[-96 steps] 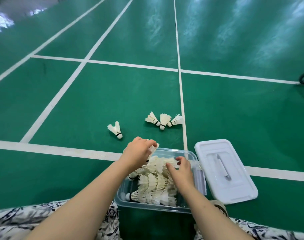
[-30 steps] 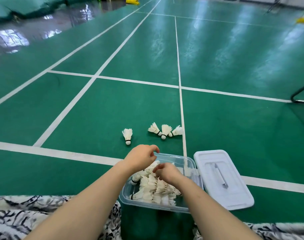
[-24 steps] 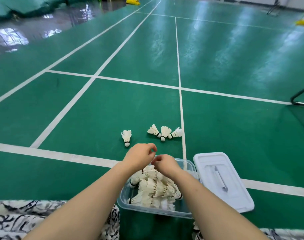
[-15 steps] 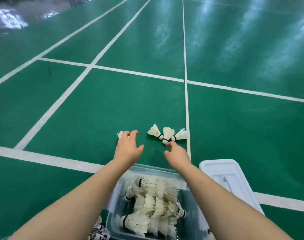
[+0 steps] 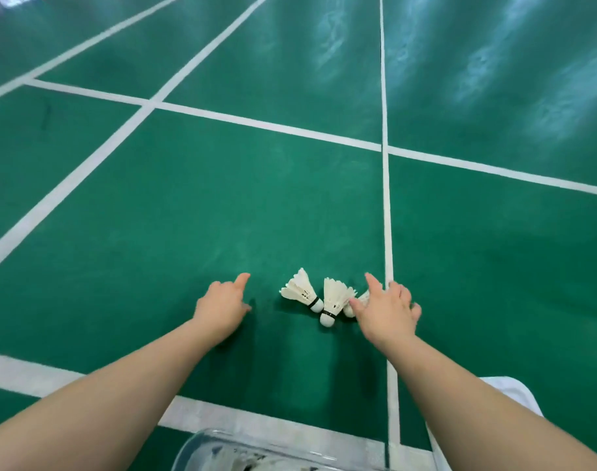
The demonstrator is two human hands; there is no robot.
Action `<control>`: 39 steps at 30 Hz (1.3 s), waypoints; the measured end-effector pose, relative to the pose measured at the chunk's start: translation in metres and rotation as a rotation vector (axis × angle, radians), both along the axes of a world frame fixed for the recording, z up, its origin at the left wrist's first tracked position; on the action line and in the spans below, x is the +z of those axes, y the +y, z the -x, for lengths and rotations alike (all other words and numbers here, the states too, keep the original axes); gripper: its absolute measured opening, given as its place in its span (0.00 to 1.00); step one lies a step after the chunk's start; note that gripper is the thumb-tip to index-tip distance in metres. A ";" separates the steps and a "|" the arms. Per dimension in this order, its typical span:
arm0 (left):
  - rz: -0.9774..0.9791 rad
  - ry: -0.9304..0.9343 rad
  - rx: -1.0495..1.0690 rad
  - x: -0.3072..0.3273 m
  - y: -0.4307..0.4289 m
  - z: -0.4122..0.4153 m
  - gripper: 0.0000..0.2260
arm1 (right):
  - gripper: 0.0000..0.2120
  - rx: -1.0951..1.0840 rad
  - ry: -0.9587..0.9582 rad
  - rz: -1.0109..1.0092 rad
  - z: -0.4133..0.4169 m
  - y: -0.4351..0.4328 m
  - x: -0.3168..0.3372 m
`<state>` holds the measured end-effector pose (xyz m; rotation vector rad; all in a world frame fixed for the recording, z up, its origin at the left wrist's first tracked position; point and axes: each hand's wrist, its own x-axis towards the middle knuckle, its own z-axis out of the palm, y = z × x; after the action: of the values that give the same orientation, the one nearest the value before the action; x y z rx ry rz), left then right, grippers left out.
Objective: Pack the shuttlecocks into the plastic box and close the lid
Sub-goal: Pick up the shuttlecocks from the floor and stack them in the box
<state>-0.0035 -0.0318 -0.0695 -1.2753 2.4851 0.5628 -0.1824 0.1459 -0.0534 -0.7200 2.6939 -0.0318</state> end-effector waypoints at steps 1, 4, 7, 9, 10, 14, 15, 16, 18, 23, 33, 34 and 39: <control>-0.014 0.018 -0.039 -0.002 0.000 0.006 0.26 | 0.26 0.003 -0.050 -0.018 0.001 -0.005 -0.002; -0.019 0.044 -0.138 -0.002 0.009 0.026 0.27 | 0.19 0.057 -0.109 0.013 -0.009 -0.018 -0.006; -0.122 0.107 -0.102 0.000 0.019 0.050 0.22 | 0.14 0.089 -0.148 0.087 -0.022 -0.030 -0.005; -0.203 0.179 -0.001 0.002 0.021 0.063 0.14 | 0.12 0.092 -0.213 0.111 -0.026 -0.034 -0.003; -0.223 0.220 0.050 0.003 0.022 0.065 0.08 | 0.11 0.099 -0.231 0.117 -0.027 -0.034 -0.002; -0.216 0.319 0.097 0.009 0.026 0.056 0.04 | 0.04 0.116 -0.257 0.170 -0.031 -0.018 0.002; -0.206 0.328 0.090 0.013 0.028 0.052 0.05 | 0.03 0.115 -0.262 0.196 -0.033 -0.013 0.005; -0.196 0.330 0.078 0.018 0.031 0.047 0.06 | 0.04 0.112 -0.267 0.227 -0.037 -0.007 0.009; -0.151 0.323 0.038 0.033 0.038 0.038 0.08 | 0.05 0.104 -0.286 0.302 -0.048 0.003 0.022; 0.013 0.389 -0.028 0.075 0.065 0.012 0.10 | 0.04 0.074 -0.259 0.419 -0.073 0.030 0.068; 0.388 0.155 -0.378 0.152 0.133 -0.055 0.16 | 0.09 0.270 -0.001 0.350 -0.125 0.082 0.153; 0.410 0.176 -0.402 0.159 0.138 -0.059 0.22 | 0.10 0.316 0.041 0.319 -0.129 0.084 0.161; 0.515 0.149 -0.520 0.187 0.155 -0.079 0.30 | 0.11 0.457 0.193 0.276 -0.156 0.095 0.193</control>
<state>0.0753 0.1229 0.1174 -0.6717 3.0440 -0.1238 -0.0267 0.2412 0.1399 -1.4764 2.6586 -0.2332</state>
